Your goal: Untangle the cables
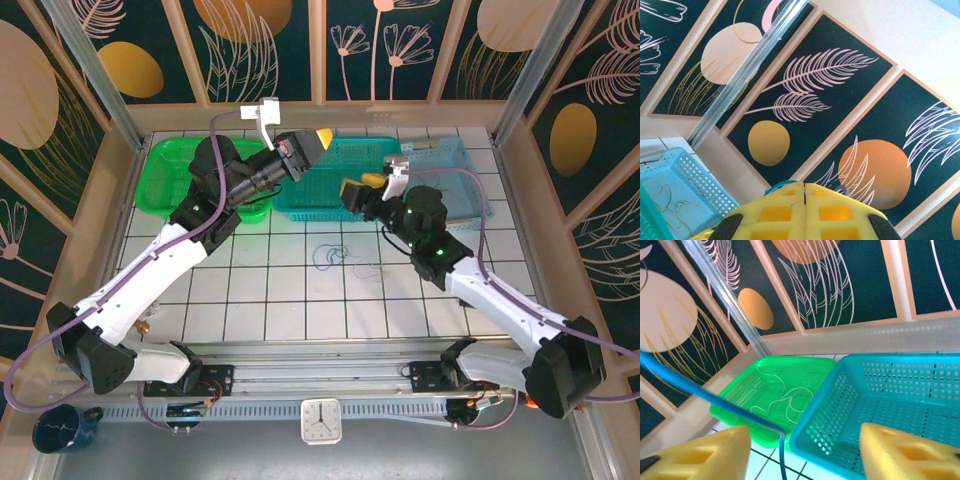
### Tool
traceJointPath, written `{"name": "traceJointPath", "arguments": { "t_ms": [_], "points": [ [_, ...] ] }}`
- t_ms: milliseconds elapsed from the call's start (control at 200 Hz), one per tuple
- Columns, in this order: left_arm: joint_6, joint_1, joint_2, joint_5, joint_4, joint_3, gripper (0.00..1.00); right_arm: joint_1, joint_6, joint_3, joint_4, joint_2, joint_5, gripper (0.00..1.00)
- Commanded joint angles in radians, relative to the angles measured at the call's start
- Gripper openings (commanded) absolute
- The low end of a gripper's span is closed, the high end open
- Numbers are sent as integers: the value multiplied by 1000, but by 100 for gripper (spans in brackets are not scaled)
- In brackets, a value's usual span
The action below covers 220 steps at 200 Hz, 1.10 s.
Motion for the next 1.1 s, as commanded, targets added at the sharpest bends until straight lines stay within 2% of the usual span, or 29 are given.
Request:
{"name": "traceJointPath", "arguments": {
  "t_ms": [0,130,220,380,656,766,836,881,1031,1096],
  "points": [
    [-35,6,2,25,67,31,0,-17,10,-22,140,21,2,46],
    [-64,5,22,40,93,69,0,-26,41,-78,221,49,-4,28],
    [-77,5,36,47,101,104,0,-29,57,-112,263,67,-7,21],
    [-88,5,57,53,110,154,0,-30,81,-164,319,103,2,20],
    [-62,6,74,44,80,220,0,-40,118,-234,366,148,29,26],
    [-47,6,81,37,65,237,0,-50,126,-250,375,159,28,21],
    [-25,5,85,23,46,248,0,-50,129,-255,374,167,26,9],
    [-14,6,88,17,37,256,0,-50,132,-260,374,169,23,5],
    [21,5,106,1,3,281,0,-50,141,-273,368,163,16,4],
    [45,7,116,-17,-21,291,0,-80,142,-273,352,150,16,4]
  ]
}}
